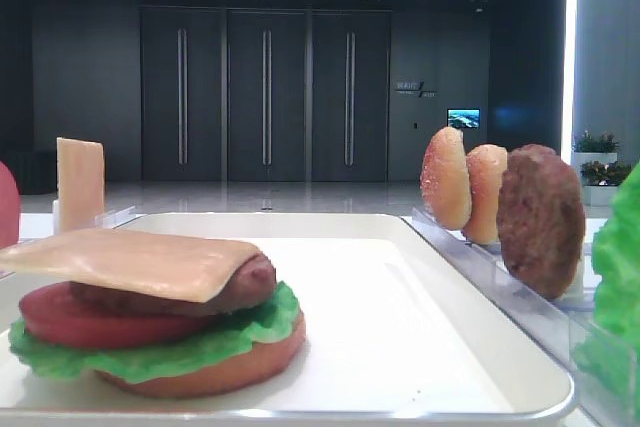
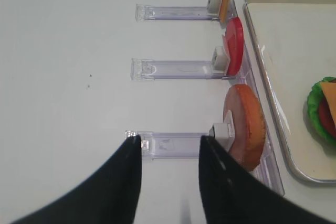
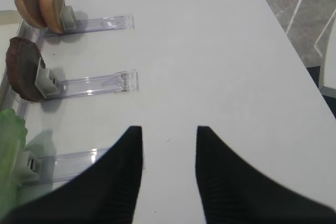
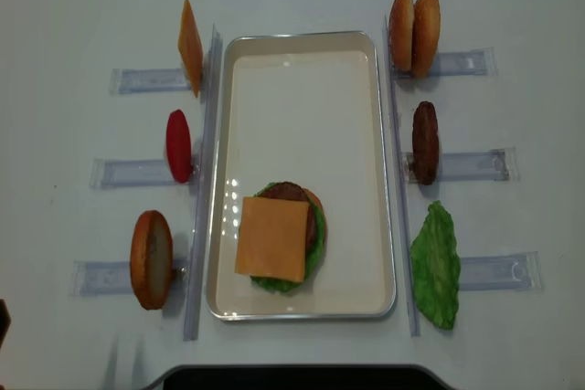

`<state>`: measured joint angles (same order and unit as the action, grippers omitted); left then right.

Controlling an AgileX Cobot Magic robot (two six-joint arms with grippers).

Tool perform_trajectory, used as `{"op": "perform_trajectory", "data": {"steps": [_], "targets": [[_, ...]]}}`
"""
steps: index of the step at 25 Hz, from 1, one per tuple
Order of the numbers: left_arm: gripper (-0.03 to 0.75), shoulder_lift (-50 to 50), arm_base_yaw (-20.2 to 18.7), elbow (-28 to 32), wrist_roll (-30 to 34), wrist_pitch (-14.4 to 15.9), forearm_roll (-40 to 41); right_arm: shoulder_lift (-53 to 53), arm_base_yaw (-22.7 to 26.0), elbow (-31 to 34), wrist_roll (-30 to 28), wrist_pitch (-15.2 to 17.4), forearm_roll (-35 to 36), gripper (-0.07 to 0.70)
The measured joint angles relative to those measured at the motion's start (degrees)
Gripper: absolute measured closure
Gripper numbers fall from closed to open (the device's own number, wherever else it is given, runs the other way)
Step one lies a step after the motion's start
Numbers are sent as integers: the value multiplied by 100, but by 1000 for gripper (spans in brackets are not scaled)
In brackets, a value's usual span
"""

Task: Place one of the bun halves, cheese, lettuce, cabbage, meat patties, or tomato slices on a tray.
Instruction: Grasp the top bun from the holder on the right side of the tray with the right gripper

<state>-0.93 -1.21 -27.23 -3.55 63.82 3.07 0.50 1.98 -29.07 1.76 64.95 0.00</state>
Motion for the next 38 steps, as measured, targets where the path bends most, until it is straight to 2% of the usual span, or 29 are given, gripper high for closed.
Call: {"op": "perform_trajectory", "data": {"steps": [17,22,29,32,38], "targets": [[433,0,0,0,0,0,0,0,0,0,-42,-33,0,388],[433,0,0,0,0,0,0,-99,0,-349,-133,-67,0,388],[433,0,0,0,0,0,0,-1881,0,-1231,-145,-192,179,388],[433,0,0,0,0,0,0,-2911,0,-1657,-176,-363,409,388],[433,0,0,0,0,-2,0,-5083,0,-2615,-339,-474,577,375]]}}
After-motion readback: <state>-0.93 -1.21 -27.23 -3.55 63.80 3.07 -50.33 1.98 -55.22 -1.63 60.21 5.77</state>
